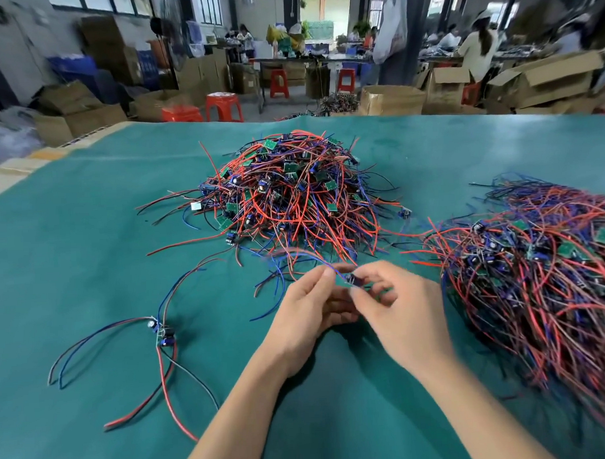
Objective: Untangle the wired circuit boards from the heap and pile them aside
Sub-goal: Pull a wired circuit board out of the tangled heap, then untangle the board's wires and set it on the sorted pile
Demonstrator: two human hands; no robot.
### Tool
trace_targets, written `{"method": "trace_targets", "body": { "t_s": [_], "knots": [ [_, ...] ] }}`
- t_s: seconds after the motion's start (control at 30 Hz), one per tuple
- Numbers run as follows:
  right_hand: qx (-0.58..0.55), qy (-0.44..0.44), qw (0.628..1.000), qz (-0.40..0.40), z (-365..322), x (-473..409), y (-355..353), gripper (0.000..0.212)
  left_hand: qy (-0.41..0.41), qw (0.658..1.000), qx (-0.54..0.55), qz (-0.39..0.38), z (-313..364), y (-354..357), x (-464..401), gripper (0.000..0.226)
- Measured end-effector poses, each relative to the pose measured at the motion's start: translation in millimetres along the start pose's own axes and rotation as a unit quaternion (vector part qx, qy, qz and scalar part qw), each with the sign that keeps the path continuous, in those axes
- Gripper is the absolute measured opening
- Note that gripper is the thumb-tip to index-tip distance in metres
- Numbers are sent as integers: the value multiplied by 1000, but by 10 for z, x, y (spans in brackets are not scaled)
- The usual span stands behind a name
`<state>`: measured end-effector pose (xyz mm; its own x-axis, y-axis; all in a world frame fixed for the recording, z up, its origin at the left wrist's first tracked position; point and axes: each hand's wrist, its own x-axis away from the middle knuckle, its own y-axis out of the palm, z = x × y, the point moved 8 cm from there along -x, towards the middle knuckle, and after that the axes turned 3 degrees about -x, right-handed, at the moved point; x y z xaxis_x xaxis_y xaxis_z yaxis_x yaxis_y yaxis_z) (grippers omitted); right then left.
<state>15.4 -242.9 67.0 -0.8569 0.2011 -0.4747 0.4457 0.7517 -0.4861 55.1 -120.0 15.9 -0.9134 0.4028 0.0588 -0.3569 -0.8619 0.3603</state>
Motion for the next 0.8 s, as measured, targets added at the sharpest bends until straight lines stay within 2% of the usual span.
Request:
{"method": "trace_targets", "body": {
  "t_s": [0.13,0.2,0.33,0.43,0.57,0.7,0.8],
  "knots": [
    [8,-82,994,66,-73,96,-27,34,-6,1000,14,-21,41,7,23,40],
    [-2,-109,989,102,-117,110,-97,30,-14,999,16,-35,56,18,25,48],
    [5,-133,981,138,-150,119,-142,29,-10,999,37,-32,56,-12,17,39],
    [-18,-121,985,120,-133,108,-111,34,1,999,32,-43,78,-24,23,27],
    [-41,-100,988,106,-127,86,-122,35,2,998,43,-38,93,-39,29,30],
    [-180,33,982,47,14,61,-19,41,15,997,56,-40,112,-36,51,28],
    [-243,71,967,36,60,51,-12,42,0,997,57,-42,96,-24,63,30]
  ]
}}
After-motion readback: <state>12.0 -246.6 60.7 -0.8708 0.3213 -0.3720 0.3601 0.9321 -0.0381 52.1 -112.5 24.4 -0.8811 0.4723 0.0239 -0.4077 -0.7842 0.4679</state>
